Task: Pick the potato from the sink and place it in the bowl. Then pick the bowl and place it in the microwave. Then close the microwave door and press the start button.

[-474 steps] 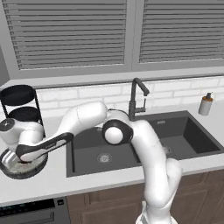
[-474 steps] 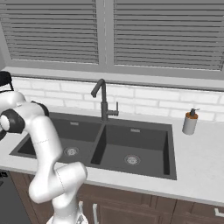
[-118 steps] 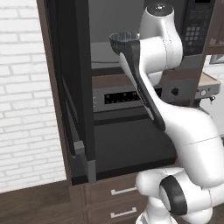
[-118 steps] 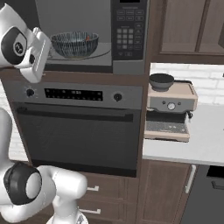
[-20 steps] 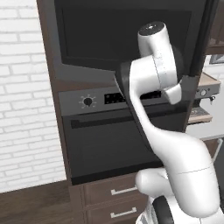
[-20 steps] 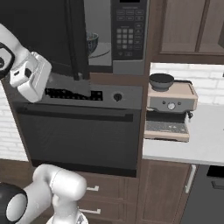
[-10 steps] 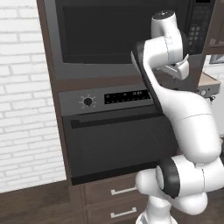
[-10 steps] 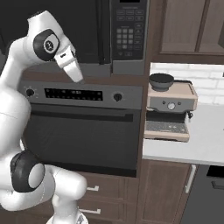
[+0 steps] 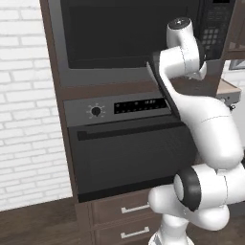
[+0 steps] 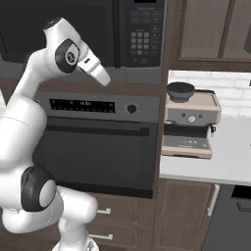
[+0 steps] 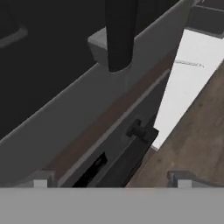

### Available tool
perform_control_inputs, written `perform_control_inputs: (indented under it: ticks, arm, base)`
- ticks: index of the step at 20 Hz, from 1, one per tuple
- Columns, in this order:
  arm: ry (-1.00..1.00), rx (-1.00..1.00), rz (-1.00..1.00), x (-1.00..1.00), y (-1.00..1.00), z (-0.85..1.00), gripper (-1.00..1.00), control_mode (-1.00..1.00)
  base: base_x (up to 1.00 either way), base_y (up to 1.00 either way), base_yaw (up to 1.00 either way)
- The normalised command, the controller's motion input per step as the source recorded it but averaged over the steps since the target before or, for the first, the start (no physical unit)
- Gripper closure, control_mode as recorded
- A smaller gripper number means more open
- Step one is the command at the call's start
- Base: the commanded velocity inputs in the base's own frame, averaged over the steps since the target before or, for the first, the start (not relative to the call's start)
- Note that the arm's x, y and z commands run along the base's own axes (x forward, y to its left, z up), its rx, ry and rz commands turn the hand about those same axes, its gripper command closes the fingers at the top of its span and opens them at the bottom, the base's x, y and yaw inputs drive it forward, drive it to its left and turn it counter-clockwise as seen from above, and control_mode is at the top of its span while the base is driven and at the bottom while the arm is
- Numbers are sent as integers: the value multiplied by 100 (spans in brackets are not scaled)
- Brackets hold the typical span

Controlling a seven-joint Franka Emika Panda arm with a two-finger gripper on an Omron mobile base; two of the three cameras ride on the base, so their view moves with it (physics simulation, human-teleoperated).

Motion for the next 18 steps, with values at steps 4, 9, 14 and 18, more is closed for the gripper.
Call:
perform_control_inputs:
  ticks: [4,9,14,18]
  arm:
    - [-11,-3,18,39,0,-14,-100,-100]
    - [-8,24,23,-95,-20,10,-100,-100]
    - [0,63,17,-51,-74,37,-100,-100]
    - [0,68,6,-2,-97,32,-100,-100]
  base:
    - [0,0,0]
    - [0,0,0]
    - [0,0,0]
    - [0,0,0]
